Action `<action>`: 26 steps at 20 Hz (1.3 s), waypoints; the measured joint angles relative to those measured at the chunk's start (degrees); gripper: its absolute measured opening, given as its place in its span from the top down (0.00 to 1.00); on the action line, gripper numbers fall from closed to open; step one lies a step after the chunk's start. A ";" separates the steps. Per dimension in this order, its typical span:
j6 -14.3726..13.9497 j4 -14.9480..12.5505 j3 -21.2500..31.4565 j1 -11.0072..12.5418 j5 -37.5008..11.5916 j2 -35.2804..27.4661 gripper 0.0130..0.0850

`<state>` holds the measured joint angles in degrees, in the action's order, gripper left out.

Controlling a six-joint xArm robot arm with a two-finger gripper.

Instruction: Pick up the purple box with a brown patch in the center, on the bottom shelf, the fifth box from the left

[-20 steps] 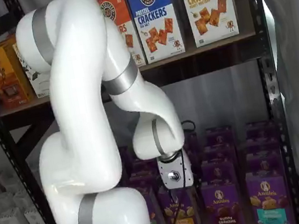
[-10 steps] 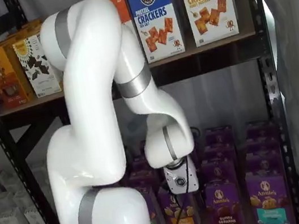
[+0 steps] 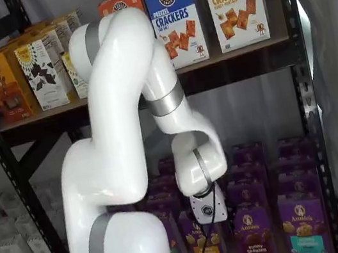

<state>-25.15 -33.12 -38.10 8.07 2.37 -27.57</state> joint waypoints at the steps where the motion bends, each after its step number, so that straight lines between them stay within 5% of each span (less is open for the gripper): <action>1: -0.06 0.02 -0.61 -0.09 -0.22 -0.69 0.00; 3: 1.16 1.67 -1.92 -0.56 -0.41 -2.07 0.00; 7: 11.15 13.51 -4.07 -2.49 -0.63 -4.54 0.00; 9: 13.61 16.31 -5.15 -2.75 -0.57 -5.44 0.00; 11: 13.55 15.94 -6.66 -2.46 0.06 -6.31 0.00; 14: 20.01 23.13 -7.60 -3.16 -0.51 -7.00 0.00; 26: 22.58 23.55 -14.19 -0.93 2.89 -10.22 0.00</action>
<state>-2.57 -9.57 -52.29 7.15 5.26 -37.79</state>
